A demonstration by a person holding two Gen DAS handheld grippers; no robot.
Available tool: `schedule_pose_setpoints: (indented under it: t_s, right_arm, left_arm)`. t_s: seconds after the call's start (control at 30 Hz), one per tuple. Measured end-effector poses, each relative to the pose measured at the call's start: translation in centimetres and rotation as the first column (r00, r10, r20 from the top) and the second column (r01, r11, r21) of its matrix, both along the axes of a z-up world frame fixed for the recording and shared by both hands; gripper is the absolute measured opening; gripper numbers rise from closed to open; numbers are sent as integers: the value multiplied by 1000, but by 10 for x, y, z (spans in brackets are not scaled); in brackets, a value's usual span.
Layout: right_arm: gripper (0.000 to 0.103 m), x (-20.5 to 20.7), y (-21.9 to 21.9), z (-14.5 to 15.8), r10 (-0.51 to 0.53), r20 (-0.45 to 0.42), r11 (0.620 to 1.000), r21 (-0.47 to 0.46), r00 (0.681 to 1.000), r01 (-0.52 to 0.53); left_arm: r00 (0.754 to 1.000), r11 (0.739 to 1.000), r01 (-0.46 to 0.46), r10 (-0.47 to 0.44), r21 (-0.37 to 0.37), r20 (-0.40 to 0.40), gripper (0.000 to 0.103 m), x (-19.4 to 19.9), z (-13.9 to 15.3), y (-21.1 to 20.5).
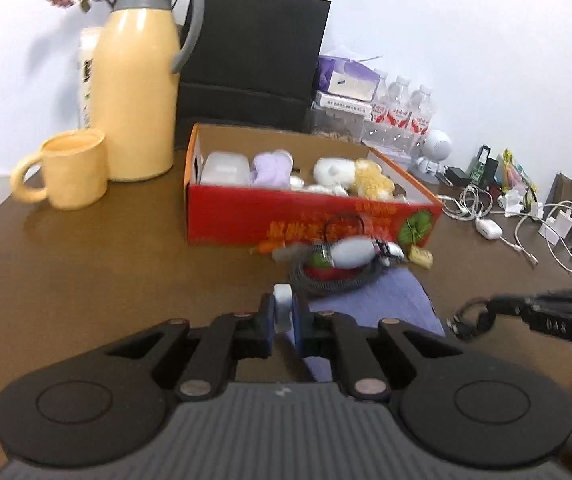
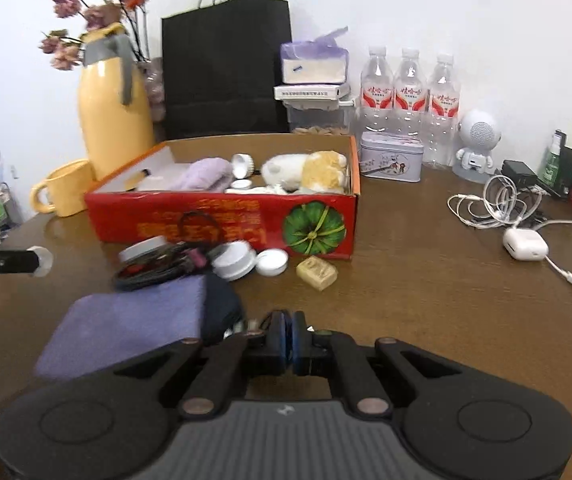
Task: Organize objects
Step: 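Grasp a small white item with the left tool while the right tool grasps a black cable, then carry the white item and black cable into the red box and release both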
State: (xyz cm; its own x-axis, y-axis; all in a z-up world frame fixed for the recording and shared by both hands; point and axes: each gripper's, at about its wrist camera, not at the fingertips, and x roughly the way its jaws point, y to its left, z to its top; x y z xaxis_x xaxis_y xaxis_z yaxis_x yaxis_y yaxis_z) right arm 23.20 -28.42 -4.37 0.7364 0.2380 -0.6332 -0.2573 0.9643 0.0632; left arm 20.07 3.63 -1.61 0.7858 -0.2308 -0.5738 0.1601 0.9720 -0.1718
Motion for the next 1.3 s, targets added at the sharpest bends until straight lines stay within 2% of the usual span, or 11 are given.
schedule_pose_setpoints:
  t_s: [0.07,0.13,0.17,0.2,0.27,0.63,0.87,0.93,1.1,1.2,1.3]
  right_arm:
    - [4,-26,2,-1,-28,-31,1000,-7,999,28]
    - [12,-48,-2,-4,-27,-66,999,37,997,29]
    - [23,-56,-3,-5,-9,-83,999,49,997,13]
    - [41,-63,-2,-6,18,-89,999,43,996,-14]
    - [50,-75,3,-8,57,-75,998,-15,996,-58]
    - [49,-50,21,-36,93,-23,994,-63,995,-94]
    - [41,-64,10,-21,91,-14,995,-29,996,-91]
    - [41,-58,-1,-7,70,14,997,14,997,-71]
    - [41,15,-16,47,82,110,990,109,991,-94]
    - [42,95,-4,72,119,116,976,168,986,-138]
    - [41,179,28,80,142,67,975,163,988,-151]
  left_arm:
    - [1000,1000,-5,5,-3,-21,10,-16,-5,-2]
    - [999,1000,-8,9,9,-46,10,-25,-9,-5]
    - [999,1000,-5,5,14,-52,10,-29,-11,-7]
    - [998,1000,1,0,18,-56,10,-33,-12,-10]
    - [998,1000,14,-13,25,-58,10,-38,-13,-15]
    - [998,999,34,-31,39,-53,10,-53,-13,-27]
    - [997,1000,30,-30,1,-70,10,-44,-10,-16]
    - [998,998,58,-58,-4,-37,10,-28,0,-12]
    - [987,984,106,-121,143,104,10,66,36,-13]
    - [987,982,129,-141,138,81,10,146,53,-11]
    - [990,981,137,-139,138,4,10,230,58,-15]
